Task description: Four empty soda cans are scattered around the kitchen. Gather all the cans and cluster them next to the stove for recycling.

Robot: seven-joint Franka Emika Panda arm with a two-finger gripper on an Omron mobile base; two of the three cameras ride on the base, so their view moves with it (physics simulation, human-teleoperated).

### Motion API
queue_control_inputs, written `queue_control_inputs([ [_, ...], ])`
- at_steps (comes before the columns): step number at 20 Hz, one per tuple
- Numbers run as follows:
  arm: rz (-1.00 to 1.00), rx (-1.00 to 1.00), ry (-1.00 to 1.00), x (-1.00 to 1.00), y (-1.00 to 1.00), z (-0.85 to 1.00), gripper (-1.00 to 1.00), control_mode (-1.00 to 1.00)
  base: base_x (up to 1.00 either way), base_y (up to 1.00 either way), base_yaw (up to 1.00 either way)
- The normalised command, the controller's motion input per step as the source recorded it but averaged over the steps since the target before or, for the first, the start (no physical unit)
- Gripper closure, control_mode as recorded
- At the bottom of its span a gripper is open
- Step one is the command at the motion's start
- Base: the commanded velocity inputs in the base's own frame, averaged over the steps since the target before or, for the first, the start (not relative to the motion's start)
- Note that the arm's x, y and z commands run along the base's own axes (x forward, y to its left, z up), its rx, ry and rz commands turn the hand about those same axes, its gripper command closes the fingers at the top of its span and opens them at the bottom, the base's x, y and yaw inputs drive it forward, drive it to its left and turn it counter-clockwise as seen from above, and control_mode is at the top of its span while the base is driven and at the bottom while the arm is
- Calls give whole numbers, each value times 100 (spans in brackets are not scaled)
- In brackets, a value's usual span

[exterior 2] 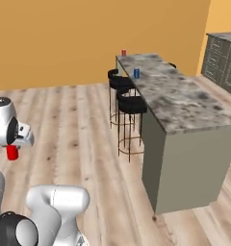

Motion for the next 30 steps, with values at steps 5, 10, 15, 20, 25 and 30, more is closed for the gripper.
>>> queue_control_inputs([
  [5, 0, 0, 0, 0, 0, 0, 100, 100, 49, -51, -1],
  [10, 0, 0, 0, 0, 0, 0, 100, 100, 42, -59, 0],
  [15, 0, 0, 0, 0, 0, 0, 100, 100, 38, -57, 0],
  [20, 0, 0, 0, 0, 0, 0, 100, 100, 37, -56, 0],
  [25, 0, 0, 0, 0, 0, 0, 100, 100, 37, -56, 1],
  [30, 0, 0, 0, 0, 0, 0, 100, 100, 34, -59, 0],
])
